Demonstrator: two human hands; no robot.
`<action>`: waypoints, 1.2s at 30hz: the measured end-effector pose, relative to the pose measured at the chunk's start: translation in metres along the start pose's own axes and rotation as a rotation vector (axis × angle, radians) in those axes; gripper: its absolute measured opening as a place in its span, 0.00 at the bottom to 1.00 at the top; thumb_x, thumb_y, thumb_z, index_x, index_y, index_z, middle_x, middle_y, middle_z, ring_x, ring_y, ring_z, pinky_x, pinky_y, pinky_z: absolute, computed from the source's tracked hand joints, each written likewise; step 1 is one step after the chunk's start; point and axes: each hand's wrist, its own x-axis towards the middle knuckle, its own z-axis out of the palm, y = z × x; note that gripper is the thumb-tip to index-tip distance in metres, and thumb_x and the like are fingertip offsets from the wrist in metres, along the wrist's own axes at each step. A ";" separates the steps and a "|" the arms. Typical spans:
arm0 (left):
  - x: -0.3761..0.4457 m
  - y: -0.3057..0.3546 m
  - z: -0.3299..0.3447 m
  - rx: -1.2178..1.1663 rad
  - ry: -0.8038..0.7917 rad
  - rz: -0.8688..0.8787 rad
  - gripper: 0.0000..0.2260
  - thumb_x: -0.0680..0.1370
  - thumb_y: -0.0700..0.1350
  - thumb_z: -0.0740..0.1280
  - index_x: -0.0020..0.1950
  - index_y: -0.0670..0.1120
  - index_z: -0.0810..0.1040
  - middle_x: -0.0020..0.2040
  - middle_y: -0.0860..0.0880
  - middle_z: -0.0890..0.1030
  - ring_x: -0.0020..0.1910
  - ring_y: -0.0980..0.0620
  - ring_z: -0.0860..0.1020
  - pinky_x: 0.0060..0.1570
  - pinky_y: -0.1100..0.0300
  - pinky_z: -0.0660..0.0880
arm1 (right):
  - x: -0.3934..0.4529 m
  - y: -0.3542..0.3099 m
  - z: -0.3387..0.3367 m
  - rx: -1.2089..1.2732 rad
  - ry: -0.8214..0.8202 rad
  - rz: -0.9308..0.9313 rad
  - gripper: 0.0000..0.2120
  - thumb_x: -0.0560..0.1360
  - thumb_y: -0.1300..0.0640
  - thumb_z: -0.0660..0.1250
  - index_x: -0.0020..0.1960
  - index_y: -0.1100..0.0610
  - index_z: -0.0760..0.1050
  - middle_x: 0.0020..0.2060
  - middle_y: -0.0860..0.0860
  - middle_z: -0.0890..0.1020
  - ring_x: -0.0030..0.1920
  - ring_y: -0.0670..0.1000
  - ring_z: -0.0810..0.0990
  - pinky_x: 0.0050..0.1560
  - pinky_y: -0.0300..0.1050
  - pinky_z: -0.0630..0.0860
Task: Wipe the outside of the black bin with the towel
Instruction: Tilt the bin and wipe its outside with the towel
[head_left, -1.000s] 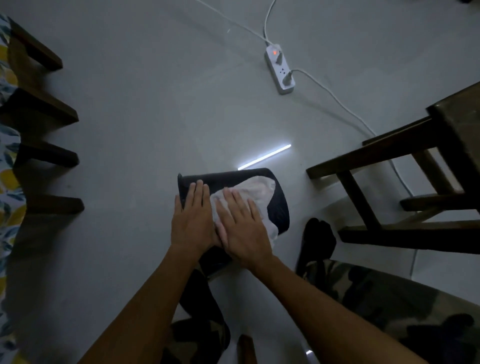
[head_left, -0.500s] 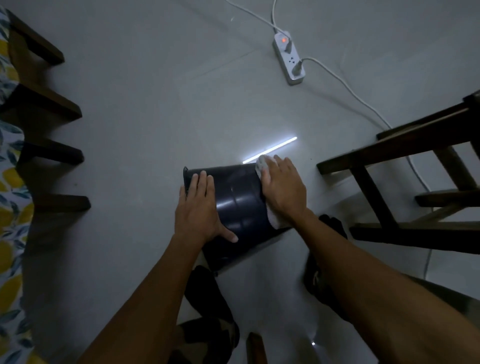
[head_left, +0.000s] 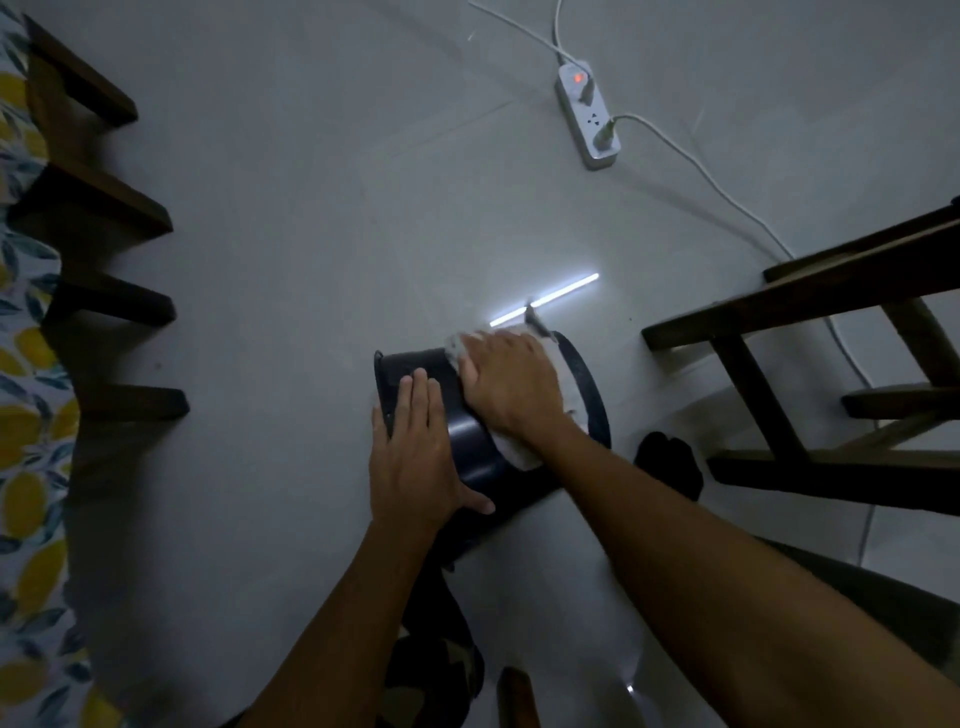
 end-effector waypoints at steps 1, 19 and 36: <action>0.001 0.000 -0.001 -0.008 0.003 -0.010 0.75 0.54 0.77 0.74 0.82 0.40 0.36 0.82 0.42 0.36 0.82 0.44 0.37 0.79 0.42 0.43 | 0.014 0.003 -0.002 0.005 -0.005 0.056 0.19 0.82 0.47 0.51 0.54 0.50 0.79 0.45 0.50 0.85 0.47 0.52 0.82 0.59 0.55 0.76; 0.001 0.000 0.001 -0.004 0.022 0.004 0.73 0.55 0.77 0.73 0.83 0.40 0.38 0.83 0.42 0.37 0.82 0.44 0.37 0.77 0.42 0.41 | -0.041 0.022 -0.001 -0.030 -0.035 -0.026 0.25 0.84 0.44 0.50 0.78 0.47 0.66 0.77 0.50 0.70 0.78 0.54 0.65 0.79 0.62 0.57; 0.007 -0.001 -0.027 0.119 0.184 0.045 0.61 0.66 0.69 0.75 0.83 0.42 0.44 0.83 0.42 0.41 0.82 0.43 0.41 0.79 0.43 0.49 | -0.001 0.065 -0.050 0.444 0.122 0.711 0.23 0.87 0.46 0.46 0.67 0.61 0.70 0.58 0.64 0.81 0.58 0.65 0.81 0.58 0.55 0.76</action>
